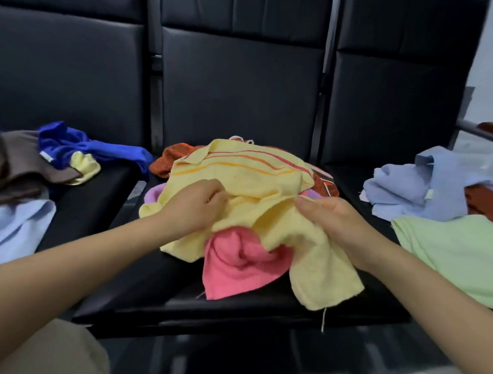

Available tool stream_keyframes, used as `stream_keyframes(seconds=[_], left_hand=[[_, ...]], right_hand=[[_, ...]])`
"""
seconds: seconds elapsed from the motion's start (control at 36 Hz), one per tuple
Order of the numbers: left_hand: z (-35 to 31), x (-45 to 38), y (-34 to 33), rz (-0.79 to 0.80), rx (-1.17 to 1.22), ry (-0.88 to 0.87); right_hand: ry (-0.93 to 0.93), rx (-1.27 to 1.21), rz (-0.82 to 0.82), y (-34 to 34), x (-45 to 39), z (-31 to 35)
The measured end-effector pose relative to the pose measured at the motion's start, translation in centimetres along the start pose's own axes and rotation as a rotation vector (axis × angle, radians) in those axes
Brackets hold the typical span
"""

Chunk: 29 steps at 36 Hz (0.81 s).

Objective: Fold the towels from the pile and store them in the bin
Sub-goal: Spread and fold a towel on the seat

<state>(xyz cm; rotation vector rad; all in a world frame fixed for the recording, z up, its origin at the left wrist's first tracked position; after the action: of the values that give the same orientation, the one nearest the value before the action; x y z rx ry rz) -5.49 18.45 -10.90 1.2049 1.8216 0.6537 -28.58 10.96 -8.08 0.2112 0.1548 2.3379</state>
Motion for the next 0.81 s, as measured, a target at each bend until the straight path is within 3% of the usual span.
stream_keyframes(seconds=[0.08,0.14,0.33,0.44,0.58,0.64,0.72,0.81], left_hand=[[-1.2,0.3,0.5,-0.188,0.117,-0.208],[-2.8,0.8,0.5,-0.186,0.160,-0.329],[-4.9,1.7,-1.3,-0.146,0.164,-0.317],[-4.1,0.9,-0.4,-0.162,0.258,-0.183],[-3.4,-1.0,0.9,-0.079,0.574,0.213],[-3.1,-1.7,1.6,-0.061,0.480,0.219],[-2.8,-1.7,2.8,-0.002,0.130,-0.014],[-2.1,-1.9,3.8,0.067,-0.103,-0.120]], right_hand=[[-0.003,-0.097,0.005,-0.1,-0.9,1.0],[0.003,-0.184,-0.028,-0.1,-1.5,1.4],[0.013,-0.265,0.021,-1.3,-3.2,1.9],[0.006,-0.255,0.070,-1.9,-4.1,1.7],[0.062,-0.195,0.081,-1.8,-5.1,1.6],[0.080,-0.119,0.050,-1.3,-5.7,1.6],[0.077,-0.018,0.026,-0.2,-6.2,2.0],[0.078,-0.020,0.018,0.7,-6.4,2.3]])
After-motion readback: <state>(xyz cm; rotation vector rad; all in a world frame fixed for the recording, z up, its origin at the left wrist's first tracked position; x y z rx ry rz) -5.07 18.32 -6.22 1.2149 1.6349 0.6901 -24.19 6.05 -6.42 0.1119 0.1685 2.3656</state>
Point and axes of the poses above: each hand's wrist, its own x-axis away from the middle knuckle, its own y-axis out of the back of the hand, z = x × y, the point moved 1 cm from there along -x, towards the middle knuckle, and after that the axes turned 8 degrees about -y, right-handed, at the moved point
